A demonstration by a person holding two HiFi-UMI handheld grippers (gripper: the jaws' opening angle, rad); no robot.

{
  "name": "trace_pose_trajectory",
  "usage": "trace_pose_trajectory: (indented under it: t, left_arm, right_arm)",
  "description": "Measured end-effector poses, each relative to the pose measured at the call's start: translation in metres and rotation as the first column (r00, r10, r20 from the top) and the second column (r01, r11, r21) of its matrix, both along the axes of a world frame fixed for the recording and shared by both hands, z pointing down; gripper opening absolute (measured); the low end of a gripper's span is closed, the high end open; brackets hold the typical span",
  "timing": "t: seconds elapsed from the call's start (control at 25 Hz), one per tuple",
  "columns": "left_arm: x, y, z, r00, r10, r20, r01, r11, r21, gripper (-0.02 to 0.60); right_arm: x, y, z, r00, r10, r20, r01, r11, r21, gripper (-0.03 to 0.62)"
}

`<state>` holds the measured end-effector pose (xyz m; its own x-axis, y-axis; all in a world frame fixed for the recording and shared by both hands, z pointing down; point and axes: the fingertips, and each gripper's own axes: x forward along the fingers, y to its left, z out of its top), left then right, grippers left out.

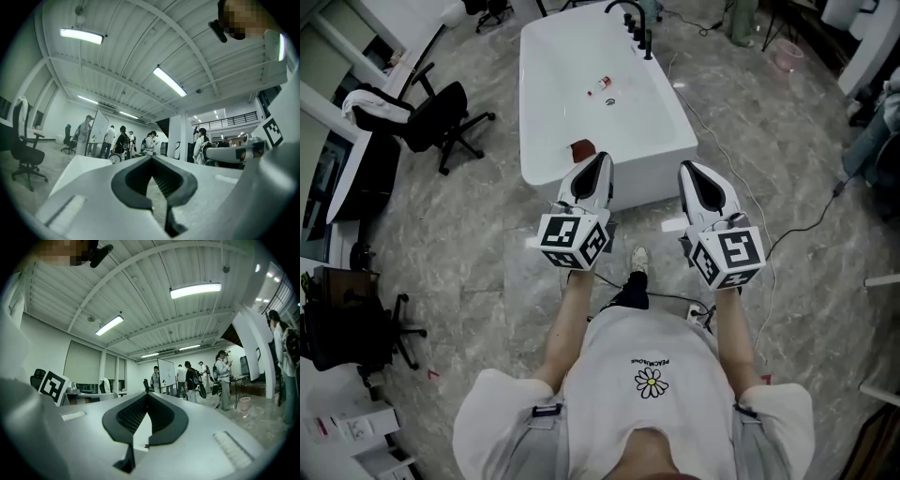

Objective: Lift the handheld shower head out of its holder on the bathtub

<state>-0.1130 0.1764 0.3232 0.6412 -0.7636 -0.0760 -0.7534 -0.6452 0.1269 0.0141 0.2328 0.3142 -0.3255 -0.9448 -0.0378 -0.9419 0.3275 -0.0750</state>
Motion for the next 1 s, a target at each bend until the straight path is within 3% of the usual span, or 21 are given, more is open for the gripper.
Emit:
trace_pose_trajectory:
  t: [0.16, 0.4, 0.6, 0.84, 1.0]
  left_arm:
    - [0.025, -0.091, -0.008, 0.999, 0.017, -0.034, -0.017, 1.000, -0.008, 0.000]
    - [0.048, -0.201, -0.026, 0.998, 0.063, -0.015, -0.063, 0.998, 0.014, 0.000]
    - [0.062, -0.253, -0.015, 0.998, 0.057, -0.007, -0.057, 0.998, -0.007, 0.000]
    - [0.065, -0.315, 0.006, 1.000, -0.022, -0.017, 0.021, 0.998, -0.057, 0.000]
    - [0.082, -0.361, -0.003, 1.000, -0.030, 0.004, 0.030, 0.999, -0.038, 0.000]
  right_arm:
    - [0.026, -0.088, -0.010, 1.000, 0.018, -0.022, -0.019, 1.000, -0.015, 0.025]
    - [0.045, -0.203, -0.026, 0.998, 0.060, -0.019, -0.061, 0.998, -0.008, 0.025]
    - [0.064, -0.259, -0.016, 0.996, 0.082, -0.038, -0.082, 0.996, -0.022, 0.025]
    - [0.088, -0.335, 0.008, 1.000, 0.024, -0.006, -0.024, 0.998, -0.061, 0.025]
    - [0.105, -0.389, 0.005, 1.000, -0.005, 0.005, 0.005, 0.999, -0.049, 0.025]
